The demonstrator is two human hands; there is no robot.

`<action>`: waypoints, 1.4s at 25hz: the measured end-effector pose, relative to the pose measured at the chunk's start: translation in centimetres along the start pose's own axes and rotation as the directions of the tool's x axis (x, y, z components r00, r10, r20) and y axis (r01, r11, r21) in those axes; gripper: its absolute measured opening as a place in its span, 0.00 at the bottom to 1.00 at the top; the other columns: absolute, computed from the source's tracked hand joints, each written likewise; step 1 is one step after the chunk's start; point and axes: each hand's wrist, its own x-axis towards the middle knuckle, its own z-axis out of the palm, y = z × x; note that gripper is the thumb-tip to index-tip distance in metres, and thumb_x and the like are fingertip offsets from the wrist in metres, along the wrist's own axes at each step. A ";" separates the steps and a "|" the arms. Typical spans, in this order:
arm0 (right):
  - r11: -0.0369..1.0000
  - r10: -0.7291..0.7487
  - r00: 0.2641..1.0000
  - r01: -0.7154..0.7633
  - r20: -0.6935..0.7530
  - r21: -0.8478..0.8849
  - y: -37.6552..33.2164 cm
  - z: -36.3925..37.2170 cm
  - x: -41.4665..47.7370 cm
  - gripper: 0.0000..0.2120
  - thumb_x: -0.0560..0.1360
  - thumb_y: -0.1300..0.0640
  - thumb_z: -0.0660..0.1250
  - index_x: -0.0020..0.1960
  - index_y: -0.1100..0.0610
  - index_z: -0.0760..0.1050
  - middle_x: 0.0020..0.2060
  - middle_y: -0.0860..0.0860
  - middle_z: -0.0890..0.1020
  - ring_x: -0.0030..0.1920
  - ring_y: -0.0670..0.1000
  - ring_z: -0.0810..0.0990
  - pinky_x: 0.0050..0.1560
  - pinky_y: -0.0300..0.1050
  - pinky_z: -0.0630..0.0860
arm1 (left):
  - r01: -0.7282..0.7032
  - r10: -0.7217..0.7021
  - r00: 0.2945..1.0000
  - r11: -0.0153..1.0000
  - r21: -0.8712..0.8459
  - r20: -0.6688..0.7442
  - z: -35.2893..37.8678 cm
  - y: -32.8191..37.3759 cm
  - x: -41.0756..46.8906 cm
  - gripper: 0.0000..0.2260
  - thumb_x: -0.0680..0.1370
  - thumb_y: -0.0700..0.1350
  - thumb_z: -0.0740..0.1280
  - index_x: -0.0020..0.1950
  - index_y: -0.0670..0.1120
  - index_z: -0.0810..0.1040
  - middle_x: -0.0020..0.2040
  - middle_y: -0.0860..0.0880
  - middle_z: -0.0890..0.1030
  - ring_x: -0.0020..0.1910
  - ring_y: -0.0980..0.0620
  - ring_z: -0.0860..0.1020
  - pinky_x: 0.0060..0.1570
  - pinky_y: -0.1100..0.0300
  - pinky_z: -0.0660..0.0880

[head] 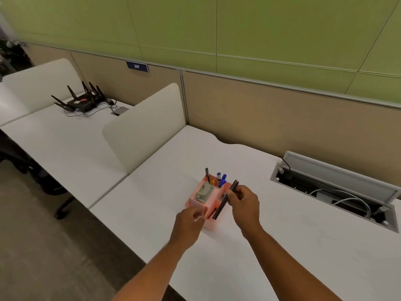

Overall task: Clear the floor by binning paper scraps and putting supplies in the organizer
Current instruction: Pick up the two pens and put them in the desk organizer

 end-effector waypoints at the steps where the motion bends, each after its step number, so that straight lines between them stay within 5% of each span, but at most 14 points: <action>1: 1.000 -0.001 1.000 0.001 -0.021 -0.010 0.3 0.2 1.5 0.03 0.80 0.54 0.68 0.50 0.50 0.81 0.42 0.45 0.86 0.43 0.46 0.85 0.42 0.40 0.80 | 0.010 -0.009 1.000 1.000 0.014 -0.024 -0.1 -0.4 1.0 0.11 0.80 0.42 0.70 0.61 0.49 0.82 0.60 0.51 0.83 0.56 0.55 0.80 0.43 0.82 0.72; 7: 0.994 0.020 0.998 -0.014 0.056 -0.113 3.6 3.3 4.7 0.03 0.80 0.55 0.68 0.51 0.46 0.79 0.41 0.40 0.84 0.41 0.42 0.84 0.40 0.36 0.79 | 0.063 -0.060 0.998 0.993 0.103 -0.033 0.5 -2.0 3.0 0.15 0.82 0.44 0.68 0.69 0.49 0.78 0.69 0.50 0.79 0.68 0.51 0.77 0.67 0.59 0.75; 13: 0.965 0.108 0.981 -0.065 0.159 -0.255 6.9 5.7 4.9 0.01 0.80 0.55 0.68 0.50 0.51 0.79 0.47 0.47 0.85 0.44 0.46 0.84 0.51 0.45 0.85 | 0.070 -0.068 0.997 0.986 0.152 -0.020 1.5 -3.5 3.0 0.16 0.81 0.46 0.68 0.69 0.50 0.77 0.70 0.50 0.78 0.69 0.52 0.75 0.69 0.57 0.75; 19: 0.869 0.161 0.965 -0.040 0.206 -0.493 7.9 6.3 4.8 0.11 0.80 0.46 0.68 0.59 0.50 0.80 0.54 0.47 0.85 0.53 0.52 0.85 0.59 0.52 0.81 | 0.082 -0.077 0.997 0.980 0.181 -0.032 2.3 -3.8 2.9 0.17 0.81 0.46 0.69 0.70 0.51 0.76 0.71 0.51 0.77 0.70 0.52 0.75 0.70 0.56 0.75; 27: 0.889 0.196 0.956 -0.079 0.217 -0.451 7.7 6.0 5.1 0.23 0.80 0.50 0.68 0.73 0.54 0.72 0.64 0.53 0.80 0.63 0.56 0.81 0.64 0.54 0.80 | 0.054 -0.052 0.999 0.942 0.332 -0.014 2.7 -3.2 2.1 0.21 0.82 0.52 0.66 0.75 0.52 0.72 0.75 0.51 0.73 0.74 0.52 0.72 0.74 0.54 0.71; 35: 0.881 0.191 0.971 -0.103 0.147 -0.462 8.4 3.7 2.1 0.23 0.78 0.50 0.70 0.71 0.52 0.69 0.67 0.53 0.76 0.64 0.54 0.79 0.63 0.54 0.80 | 0.004 -0.006 1.000 0.917 0.399 0.004 2.4 -3.5 0.3 0.23 0.82 0.56 0.65 0.76 0.52 0.70 0.76 0.52 0.73 0.74 0.52 0.71 0.74 0.54 0.69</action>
